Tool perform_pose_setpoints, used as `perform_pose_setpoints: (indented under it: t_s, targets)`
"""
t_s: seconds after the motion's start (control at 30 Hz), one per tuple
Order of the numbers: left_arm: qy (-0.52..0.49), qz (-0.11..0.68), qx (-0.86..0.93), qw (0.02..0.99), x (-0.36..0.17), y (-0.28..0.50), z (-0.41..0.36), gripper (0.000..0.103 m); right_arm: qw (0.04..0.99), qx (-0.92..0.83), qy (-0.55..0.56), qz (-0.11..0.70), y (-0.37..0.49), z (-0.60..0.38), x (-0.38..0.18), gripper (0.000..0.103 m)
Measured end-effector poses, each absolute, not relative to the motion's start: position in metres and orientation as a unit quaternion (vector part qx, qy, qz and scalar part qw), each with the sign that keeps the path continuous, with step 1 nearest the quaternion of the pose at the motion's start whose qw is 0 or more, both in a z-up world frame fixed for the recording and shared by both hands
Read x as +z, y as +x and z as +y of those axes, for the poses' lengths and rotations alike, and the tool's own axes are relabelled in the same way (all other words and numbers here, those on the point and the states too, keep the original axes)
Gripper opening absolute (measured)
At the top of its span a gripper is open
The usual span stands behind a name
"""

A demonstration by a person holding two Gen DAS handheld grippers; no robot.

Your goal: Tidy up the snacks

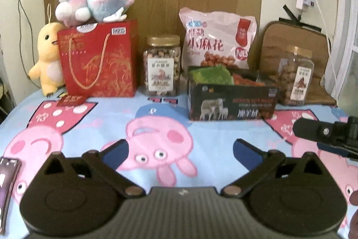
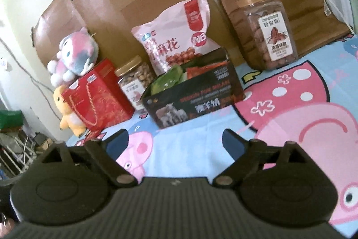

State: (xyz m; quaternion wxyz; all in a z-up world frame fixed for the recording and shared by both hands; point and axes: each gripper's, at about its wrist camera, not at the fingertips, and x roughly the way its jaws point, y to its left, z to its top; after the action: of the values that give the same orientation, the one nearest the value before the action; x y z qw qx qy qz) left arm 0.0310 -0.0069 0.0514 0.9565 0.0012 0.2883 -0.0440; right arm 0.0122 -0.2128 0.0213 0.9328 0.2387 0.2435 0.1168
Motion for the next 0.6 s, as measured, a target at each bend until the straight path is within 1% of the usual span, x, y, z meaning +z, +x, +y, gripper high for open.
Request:
perform_pose_setpoints:
  t_s: [0.07,0.4,0.6]
  targets:
    - [0.006,0.296,-0.041,0.954,0.047,0.026,-0.008,0.103,0.935,0.119,0.231,0.242,0.005,-0.207,0.022,0.096]
    - [-0.001,0.352,-0.047,0.935,0.033,0.019,-0.012,0.103,0.945,0.114,0.199,0.235,-0.010,-0.194,0.031,0.096]
    - [0.017,0.332,-0.039,0.942,0.037,0.011,-0.017,0.103,0.955,0.109,0.177,0.210,-0.021,-0.187,0.037,0.096]
